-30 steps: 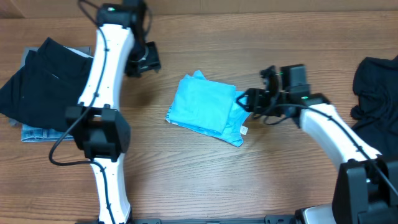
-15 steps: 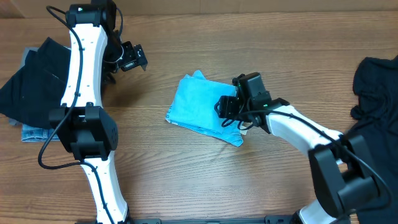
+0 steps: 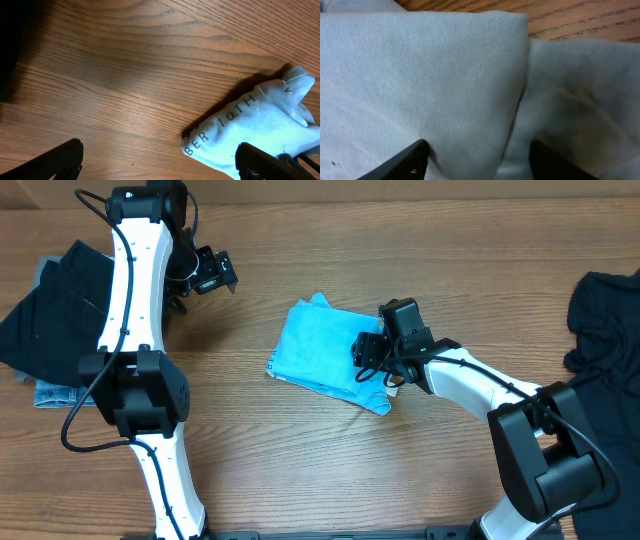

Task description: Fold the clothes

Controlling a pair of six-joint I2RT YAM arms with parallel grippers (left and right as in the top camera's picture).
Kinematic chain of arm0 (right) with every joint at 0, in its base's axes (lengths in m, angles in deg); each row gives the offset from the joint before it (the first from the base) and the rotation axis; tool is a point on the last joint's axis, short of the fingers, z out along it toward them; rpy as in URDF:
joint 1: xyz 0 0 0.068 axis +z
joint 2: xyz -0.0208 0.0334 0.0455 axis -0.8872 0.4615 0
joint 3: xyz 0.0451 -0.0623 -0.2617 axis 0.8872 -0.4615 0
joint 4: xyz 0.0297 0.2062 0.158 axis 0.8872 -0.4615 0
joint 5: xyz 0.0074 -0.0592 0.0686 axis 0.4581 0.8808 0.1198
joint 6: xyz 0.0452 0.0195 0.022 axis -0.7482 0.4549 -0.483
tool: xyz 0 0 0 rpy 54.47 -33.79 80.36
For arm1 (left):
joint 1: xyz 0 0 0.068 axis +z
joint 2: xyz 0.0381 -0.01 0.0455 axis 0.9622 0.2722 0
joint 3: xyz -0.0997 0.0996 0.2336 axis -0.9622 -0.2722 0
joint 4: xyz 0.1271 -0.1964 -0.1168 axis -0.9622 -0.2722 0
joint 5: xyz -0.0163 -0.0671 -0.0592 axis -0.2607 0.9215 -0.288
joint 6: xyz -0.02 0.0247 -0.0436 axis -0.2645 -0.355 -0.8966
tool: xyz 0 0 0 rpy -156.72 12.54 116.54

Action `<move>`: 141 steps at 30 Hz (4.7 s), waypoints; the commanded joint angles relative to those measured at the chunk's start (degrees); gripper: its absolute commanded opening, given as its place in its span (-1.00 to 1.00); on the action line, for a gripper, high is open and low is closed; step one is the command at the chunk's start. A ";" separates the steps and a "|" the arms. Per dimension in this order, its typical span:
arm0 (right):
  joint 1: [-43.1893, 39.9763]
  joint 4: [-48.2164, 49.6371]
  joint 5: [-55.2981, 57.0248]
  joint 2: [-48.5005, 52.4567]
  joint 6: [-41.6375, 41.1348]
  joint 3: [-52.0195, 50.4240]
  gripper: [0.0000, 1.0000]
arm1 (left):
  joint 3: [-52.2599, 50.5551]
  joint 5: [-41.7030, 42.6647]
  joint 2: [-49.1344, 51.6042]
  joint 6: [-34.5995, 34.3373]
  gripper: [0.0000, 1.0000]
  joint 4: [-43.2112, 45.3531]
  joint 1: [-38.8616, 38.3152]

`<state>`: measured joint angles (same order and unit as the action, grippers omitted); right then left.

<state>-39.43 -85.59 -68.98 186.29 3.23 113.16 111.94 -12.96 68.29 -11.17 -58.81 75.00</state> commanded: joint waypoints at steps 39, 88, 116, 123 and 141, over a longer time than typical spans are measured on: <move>-4.02 -8.61 -0.46 -15.61 -4.55 0.72 -0.92 | 1.22 0.83 -1.09 0.09 1.00 0.15 -0.15; -4.92 -22.21 19.50 -14.38 -12.41 -0.15 -0.92 | 1.22 0.83 -1.09 0.09 1.00 0.15 -0.15; -9.88 -23.15 0.63 -15.43 9.25 9.66 -0.35 | 1.22 0.81 -1.09 0.09 1.00 0.15 -0.17; -9.20 -11.32 -17.18 -13.46 10.21 10.29 -0.92 | 1.22 0.83 -1.09 0.09 1.00 0.17 -0.17; -0.98 10.60 -13.11 12.76 10.60 10.29 -0.92 | 1.22 0.83 -1.09 0.09 1.00 0.17 -0.17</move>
<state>-40.26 -75.99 -85.49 193.81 13.37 122.78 111.94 -12.59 68.29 -11.17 -58.72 75.00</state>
